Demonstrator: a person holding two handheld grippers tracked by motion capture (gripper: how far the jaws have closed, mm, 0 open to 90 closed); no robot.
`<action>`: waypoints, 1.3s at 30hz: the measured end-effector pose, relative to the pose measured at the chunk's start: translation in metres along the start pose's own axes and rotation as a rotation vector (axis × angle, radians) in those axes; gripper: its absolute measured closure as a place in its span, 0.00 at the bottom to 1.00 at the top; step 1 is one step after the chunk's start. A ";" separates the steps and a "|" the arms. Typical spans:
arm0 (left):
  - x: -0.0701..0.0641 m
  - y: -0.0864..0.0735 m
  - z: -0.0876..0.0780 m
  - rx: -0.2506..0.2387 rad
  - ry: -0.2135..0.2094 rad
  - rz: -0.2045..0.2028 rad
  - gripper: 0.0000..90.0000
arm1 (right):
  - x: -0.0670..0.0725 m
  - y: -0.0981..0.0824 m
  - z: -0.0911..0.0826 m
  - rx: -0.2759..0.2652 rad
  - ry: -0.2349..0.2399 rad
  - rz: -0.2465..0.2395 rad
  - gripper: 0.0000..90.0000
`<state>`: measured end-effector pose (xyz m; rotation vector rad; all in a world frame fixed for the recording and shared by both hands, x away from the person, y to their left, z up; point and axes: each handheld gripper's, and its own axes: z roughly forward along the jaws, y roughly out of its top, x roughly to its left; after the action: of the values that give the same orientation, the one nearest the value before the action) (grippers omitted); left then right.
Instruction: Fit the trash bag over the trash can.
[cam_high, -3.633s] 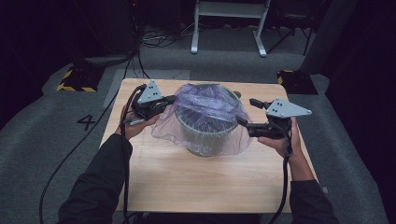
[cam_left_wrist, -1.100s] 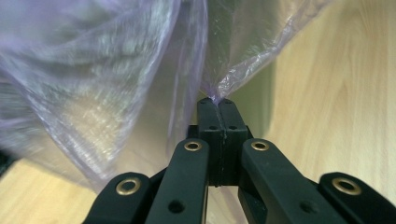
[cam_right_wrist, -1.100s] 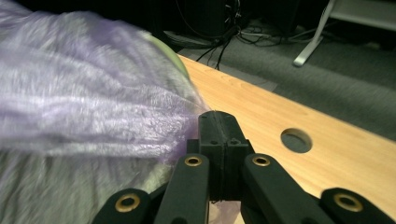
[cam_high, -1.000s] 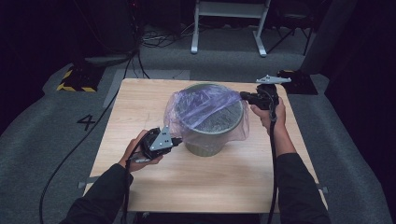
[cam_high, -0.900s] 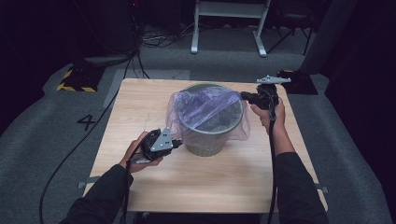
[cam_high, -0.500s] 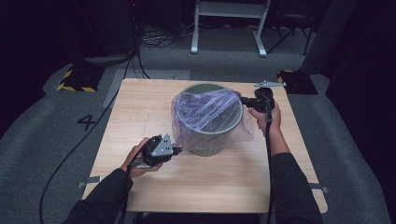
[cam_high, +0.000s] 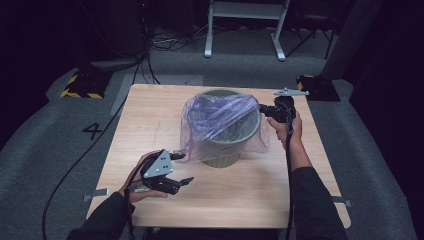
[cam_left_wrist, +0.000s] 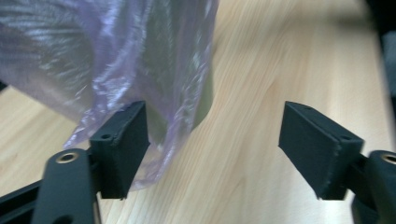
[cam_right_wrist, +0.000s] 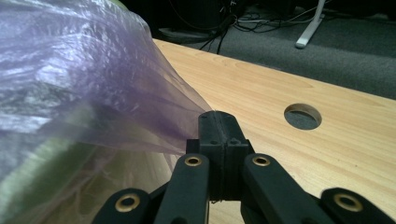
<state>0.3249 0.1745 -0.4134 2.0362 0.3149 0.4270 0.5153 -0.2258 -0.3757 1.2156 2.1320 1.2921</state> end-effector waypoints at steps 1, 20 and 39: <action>-0.002 0.002 -0.006 -0.021 -0.008 -0.001 0.22 | 0.000 0.000 -0.001 -0.003 -0.002 0.000 1.00; 0.026 0.050 -0.019 -0.095 0.188 0.041 0.26 | 0.011 0.012 -0.013 -0.022 -0.014 -0.049 1.00; 0.058 0.094 0.030 0.021 0.123 0.031 0.53 | 0.017 0.024 -0.016 -0.009 -0.018 -0.097 1.00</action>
<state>0.3943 0.1297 -0.3345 2.0411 0.3641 0.5723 0.5064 -0.2150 -0.3453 1.1020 2.1422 1.2434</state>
